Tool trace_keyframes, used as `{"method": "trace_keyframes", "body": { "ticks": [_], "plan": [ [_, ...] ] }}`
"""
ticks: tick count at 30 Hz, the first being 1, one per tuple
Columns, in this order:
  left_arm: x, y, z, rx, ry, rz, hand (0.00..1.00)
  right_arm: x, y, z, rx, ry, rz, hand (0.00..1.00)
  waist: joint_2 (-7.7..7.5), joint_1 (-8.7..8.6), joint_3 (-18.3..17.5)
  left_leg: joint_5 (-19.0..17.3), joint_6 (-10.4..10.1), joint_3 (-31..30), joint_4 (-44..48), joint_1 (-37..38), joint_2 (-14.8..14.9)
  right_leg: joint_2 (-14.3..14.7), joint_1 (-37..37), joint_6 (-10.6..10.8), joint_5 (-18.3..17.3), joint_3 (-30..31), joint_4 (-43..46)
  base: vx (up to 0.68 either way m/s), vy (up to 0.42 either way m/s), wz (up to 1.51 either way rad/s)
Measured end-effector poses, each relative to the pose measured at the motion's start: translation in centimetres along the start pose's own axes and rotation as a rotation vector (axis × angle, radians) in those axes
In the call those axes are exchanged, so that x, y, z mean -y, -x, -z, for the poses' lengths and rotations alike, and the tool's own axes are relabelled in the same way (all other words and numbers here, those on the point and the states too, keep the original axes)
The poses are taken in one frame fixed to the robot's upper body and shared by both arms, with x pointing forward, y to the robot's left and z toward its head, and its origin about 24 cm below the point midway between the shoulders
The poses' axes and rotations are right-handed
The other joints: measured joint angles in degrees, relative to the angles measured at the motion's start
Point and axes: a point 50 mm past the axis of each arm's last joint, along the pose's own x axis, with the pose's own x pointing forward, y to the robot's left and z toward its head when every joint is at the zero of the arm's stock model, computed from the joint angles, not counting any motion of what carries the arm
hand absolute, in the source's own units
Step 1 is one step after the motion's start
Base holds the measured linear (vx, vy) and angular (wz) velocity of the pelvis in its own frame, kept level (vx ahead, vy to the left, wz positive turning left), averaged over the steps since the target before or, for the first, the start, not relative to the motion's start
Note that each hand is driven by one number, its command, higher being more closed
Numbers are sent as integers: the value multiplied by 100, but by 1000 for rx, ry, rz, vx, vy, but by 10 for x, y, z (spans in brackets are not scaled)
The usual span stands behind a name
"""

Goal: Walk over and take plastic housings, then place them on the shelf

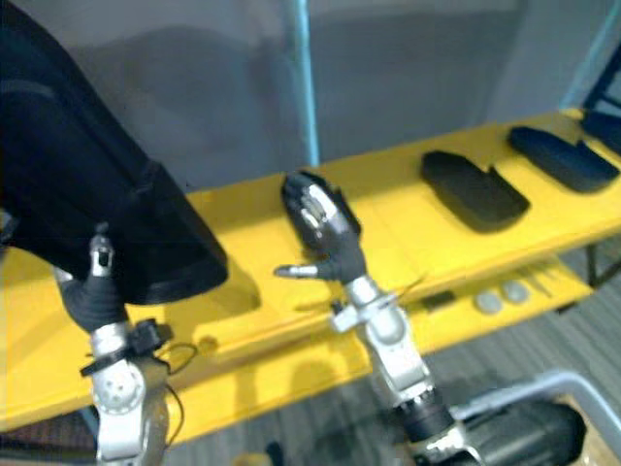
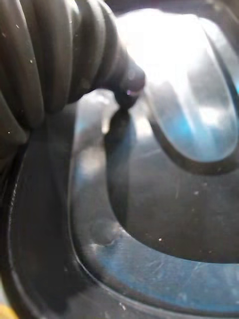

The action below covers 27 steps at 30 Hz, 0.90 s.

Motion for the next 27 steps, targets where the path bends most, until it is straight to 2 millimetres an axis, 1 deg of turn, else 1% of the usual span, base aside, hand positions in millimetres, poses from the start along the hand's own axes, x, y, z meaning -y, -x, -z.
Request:
{"method": "trace_keyframes", "body": {
  "ticks": [2, 4, 6, 7, 9, 10, 11, 12, 13, 14, 15, 17, 18, 20, 21, 22, 24, 25, 26, 27],
  "plan": [
    [1, 1, 2, -10, -1, 7, 100, -2, -1, 0, 9, -12, 17, 0, -24, -54, -14, 41, -55, -14, -208, 158, -60, -35, 39, 1, 1, 26, 2, 56, -2, -6],
    [4, 3, 6, -30, 6, 31, 100, 0, -1, -1, 11, -9, 45, 0, -18, -106, -20, 123, -58, 70, -492, 418, -154, -116, 103, 5, 4, 155, 8, 30, 32, -20],
    [12, 3, 7, -34, 16, 84, 100, 1, 0, -1, 21, -17, 93, 0, -9, -191, -31, 135, -42, 152, -647, 561, -258, -221, 73, 61, 38, 333, 55, 0, 94, -31],
    [19, 2, 8, -35, 20, 129, 100, 2, 7, 0, 21, -21, 139, 0, -16, -184, -42, 142, -28, 276, -707, 592, -318, -310, -64, 89, 56, 446, 183, -16, 105, -34],
    [22, -3, 7, -23, 4, 176, 100, 1, 12, 2, 20, -31, 179, 0, -29, -184, -37, 159, 22, 416, -774, 572, -360, -392, -281, 107, 83, 516, 332, -35, 121, -43],
    [22, -8, 6, -19, -26, 206, 100, -2, 13, 2, 27, -31, 206, 0, -44, -197, -44, 187, 62, 562, -852, 571, -359, -378, -409, 73, 179, 523, 330, -33, 106, -43],
    [22, -8, 6, -19, -35, 211, 100, -3, 13, 2, 29, -28, 209, 0, -44, -199, -44, 187, 63, 579, -857, 572, -358, -362, -419, 74, 206, 538, 305, -26, 77, -41],
    [21, -10, 8, -24, -69, 224, 100, -6, 13, 1, 44, -18, 219, 0, -44, -227, -45, 188, 66, 632, -872, 570, -334, -282, -396, 88, 373, 677, 112, -5, 67, -21],
    [21, -12, 9, -36, -106, 236, 100, -8, 15, -6, 67, 6, 231, 0, -62, -259, -55, 212, 99, 636, -913, 532, -323, -213, -340, 142, 556, 796, -152, -3, 77, -11],
    [21, -12, 10, -37, -125, 241, 100, -9, 17, -9, 76, 16, 230, 0, -76, -285, -64, 221, 113, 606, -914, 489, -326, -198, -324, 119, 602, 790, -245, 6, 68, 9],
    [21, -13, 12, -42, -148, 248, 100, -9, 19, -14, 88, 21, 231, 0, -87, -326, -68, 238, 135, 574, -916, 438, -337, -194, -316, 154, 646, 784, -322, 7, 40, 16],
    [19, -14, 16, -74, -187, 246, 100, -7, 27, -18, 89, 29, 233, 0, -89, -365, -69, 261, 160, 548, -919, 388, -364, -208, -325, 158, 652, 786, -364, 5, 34, 10],
    [17, -15, 17, -94, -199, 236, 100, -2, 33, -19, 79, 41, 252, 0, -85, -367, -67, 276, 163, 544, -922, 379, -376, -211, -313, 158, 651, 785, -409, 0, 0, 0],
    [9, -17, 20, -114, -222, 200, 100, 8, 43, -19, 42, 62, 270, 0, -72, -388, -59, 308, 160, 561, -923, 376, -380, -206, -307, 158, 650, 785, -454, -6, -3, -3],
    [3, -19, 20, -123, -239, 166, 100, 14, 49, -19, 24, 63, 276, 0, -62, -432, -53, 331, 154, 566, -922, 377, -381, -202, -294, 157, 648, 785, -489, -15, -7, -4],
    [-1, -21, 20, -126, -248, 145, 100, 16, 52, -19, 15, 65, 272, 0, -58, -456, -51, 342, 154, 571, -922, 377, -383, -199, -291, 155, 647, 786, -505, -28, -10, -4],
    [-14, -27, 21, -142, -280, 61, 100, 23, 59, -24, 9, 62, 259, 0, -9, -524, -23, 391, 146, 587, -923, 387, -379, -186, -277, 145, 635, 789, -538, -50, -7, -6],
    [-16, -29, 22, -149, -286, 42, 100, 22, 61, -26, 12, 56, 255, 0, 7, -527, -17, 402, 147, 589, -925, 386, -380, -186, -275, 146, 622, 789, -546, -101, -6, -6],
    [-24, -35, 29, -173, -309, -9, 100, 19, 61, -28, 22, 37, 234, 0, 23, -531, -7, 437, 148, 601, -941, 382, -398, -206, -269, 139, 535, 790, -569, -106, -8, -5],
    [-29, -38, 34, -193, -327, -37, 100, 15, 61, -28, 24, 28, 217, 0, 20, -531, -7, 448, 145, 618, -964, 378, -422, -229, -268, 184, 441, 793, -596, -119, -14, -7]
  ]
}}
